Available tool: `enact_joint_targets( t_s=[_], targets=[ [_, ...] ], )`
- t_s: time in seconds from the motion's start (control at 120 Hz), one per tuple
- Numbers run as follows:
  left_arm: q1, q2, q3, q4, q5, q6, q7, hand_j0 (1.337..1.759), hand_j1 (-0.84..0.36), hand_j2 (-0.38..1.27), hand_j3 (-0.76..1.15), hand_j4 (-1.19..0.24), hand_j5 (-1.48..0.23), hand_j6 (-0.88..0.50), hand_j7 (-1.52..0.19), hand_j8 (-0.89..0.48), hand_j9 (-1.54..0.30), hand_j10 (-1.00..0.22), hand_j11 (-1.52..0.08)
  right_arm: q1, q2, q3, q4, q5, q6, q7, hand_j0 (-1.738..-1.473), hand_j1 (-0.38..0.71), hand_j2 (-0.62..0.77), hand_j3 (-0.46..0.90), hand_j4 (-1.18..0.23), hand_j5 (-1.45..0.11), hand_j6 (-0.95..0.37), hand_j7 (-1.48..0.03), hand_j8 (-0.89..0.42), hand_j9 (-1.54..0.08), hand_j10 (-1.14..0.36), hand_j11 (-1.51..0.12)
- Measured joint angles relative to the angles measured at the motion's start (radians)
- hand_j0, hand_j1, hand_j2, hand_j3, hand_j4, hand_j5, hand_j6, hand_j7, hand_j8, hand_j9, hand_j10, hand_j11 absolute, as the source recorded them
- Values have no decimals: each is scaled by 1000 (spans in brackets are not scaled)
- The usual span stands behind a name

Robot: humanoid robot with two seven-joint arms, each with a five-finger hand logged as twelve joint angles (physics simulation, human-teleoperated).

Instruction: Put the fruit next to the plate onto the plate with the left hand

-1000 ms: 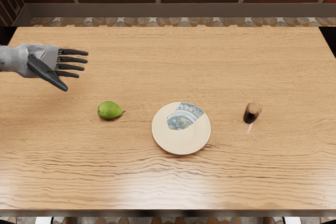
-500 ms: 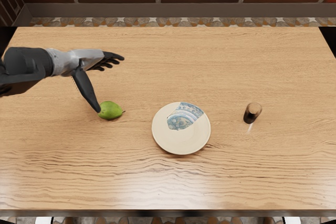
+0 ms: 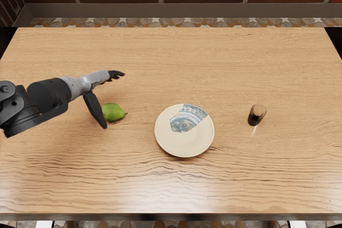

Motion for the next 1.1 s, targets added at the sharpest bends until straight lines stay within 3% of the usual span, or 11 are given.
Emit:
enact_joint_targets(
  t_s=[0.358, 0.75, 1.1],
  targets=[
    [-1, -32, 65, 1, 45, 91, 0, 1658, 181, 31, 0, -145, -185, -146, -185, -146, -185, -145, -184, 0, 0, 0, 0, 0, 0, 0, -1658, -331, -3, 0, -15, -20, -15, -20, -15, -20, -15, -20],
    [9, -29, 97, 2, 48, 98, 0, 1658, 1, 61, 0, -295, -380, -296, -380, -296, -380, -295, -380, 0, 0, 0, 0, 0, 0, 0, -1658, -331, -3, 0, -15, -20, -15, -20, -15, -20, -15, -20],
    [34, -31, 114, 0, 87, 227, 0, 1658, -69, 73, 0, -353, -456, -354, -456, -354, -456, -353, -456, 0, 0, 0, 0, 0, 0, 0, -1658, -331, -3, 0, -15, -20, -15, -20, -15, -20, -15, -20]
  ],
)
